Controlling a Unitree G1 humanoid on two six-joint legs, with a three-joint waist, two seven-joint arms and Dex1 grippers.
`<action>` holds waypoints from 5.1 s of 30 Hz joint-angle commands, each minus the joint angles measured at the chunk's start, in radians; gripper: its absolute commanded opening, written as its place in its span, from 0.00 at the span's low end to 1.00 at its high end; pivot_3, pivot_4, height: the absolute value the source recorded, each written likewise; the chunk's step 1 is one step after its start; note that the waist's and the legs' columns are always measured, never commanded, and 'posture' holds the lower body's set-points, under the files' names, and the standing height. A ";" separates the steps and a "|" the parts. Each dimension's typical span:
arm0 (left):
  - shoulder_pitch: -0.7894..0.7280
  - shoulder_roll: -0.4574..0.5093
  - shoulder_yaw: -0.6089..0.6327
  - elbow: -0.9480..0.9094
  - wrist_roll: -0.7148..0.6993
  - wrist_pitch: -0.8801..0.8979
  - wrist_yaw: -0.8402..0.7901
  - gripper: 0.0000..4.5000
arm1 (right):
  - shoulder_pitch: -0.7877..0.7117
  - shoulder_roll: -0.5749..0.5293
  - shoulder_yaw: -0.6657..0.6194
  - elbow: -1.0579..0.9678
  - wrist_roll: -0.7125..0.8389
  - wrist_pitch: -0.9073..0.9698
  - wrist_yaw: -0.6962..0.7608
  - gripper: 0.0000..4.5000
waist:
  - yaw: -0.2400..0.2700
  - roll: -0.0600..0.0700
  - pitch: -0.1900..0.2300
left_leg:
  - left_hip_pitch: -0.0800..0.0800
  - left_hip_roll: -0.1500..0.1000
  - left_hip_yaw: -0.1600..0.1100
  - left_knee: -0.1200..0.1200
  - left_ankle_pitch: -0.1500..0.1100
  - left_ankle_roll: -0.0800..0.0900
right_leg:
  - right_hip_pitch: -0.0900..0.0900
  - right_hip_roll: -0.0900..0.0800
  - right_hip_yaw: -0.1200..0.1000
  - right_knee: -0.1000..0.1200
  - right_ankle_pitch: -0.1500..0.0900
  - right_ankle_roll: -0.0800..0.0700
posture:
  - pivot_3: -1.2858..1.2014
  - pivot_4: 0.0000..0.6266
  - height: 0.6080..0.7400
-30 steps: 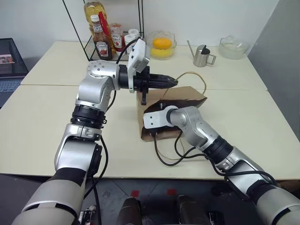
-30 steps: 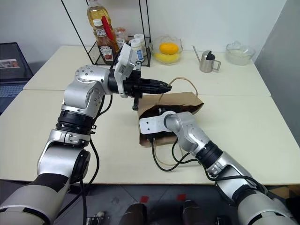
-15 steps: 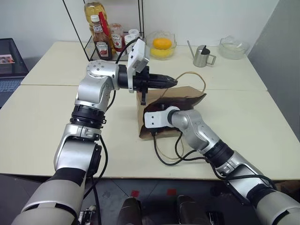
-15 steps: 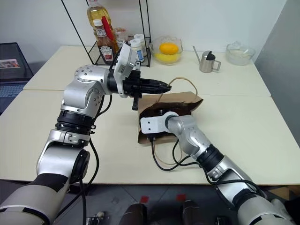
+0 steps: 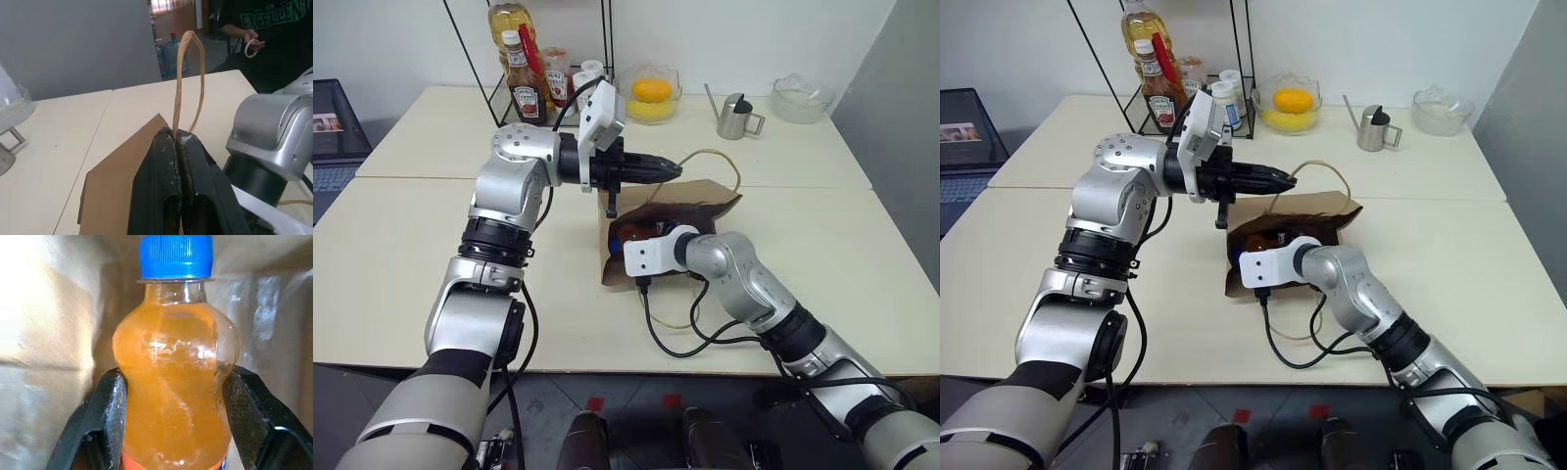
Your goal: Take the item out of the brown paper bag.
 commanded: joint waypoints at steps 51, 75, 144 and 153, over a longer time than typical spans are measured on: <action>-0.081 -0.044 0.004 0.137 0.043 -0.120 -0.010 0.00 | 0.305 -0.137 -0.481 -0.828 0.515 0.189 -0.020 0.54 | 0.004 0.000 0.000 | -0.001 0.000 0.000 -0.003 0.000 0.000 | 0.000 0.000 0.000 -0.005 0.000 0.000 | 0.52 0.24 1.00; -0.154 -0.108 0.012 0.323 0.086 -0.264 -0.045 0.00 | 0.871 -0.378 -0.967 -0.931 0.484 0.010 -0.031 0.54 | 0.025 0.000 0.000 | -0.001 -0.001 0.000 -0.007 -0.001 0.003 | 0.002 0.000 0.000 -0.009 0.000 0.000 | 0.52 0.24 1.00; -0.359 -0.023 0.078 0.743 0.342 -0.522 0.608 0.75 | 0.339 -0.500 -0.750 -0.759 0.973 0.539 -0.025 1.00 | 0.024 0.000 0.001 | 0.000 -0.001 0.001 -0.005 0.000 0.000 | 0.002 0.000 0.001 -0.008 0.000 0.000 | 0.52 0.24 1.00; -0.334 0.066 0.190 0.684 0.262 -0.383 0.596 0.75 | 0.458 -0.415 -0.867 -0.731 0.972 0.496 -0.144 1.00 | 0.021 0.000 0.001 | 0.000 -0.001 0.001 -0.005 0.000 0.000 | 0.002 0.000 0.001 -0.007 0.000 0.000 | 0.52 0.24 1.00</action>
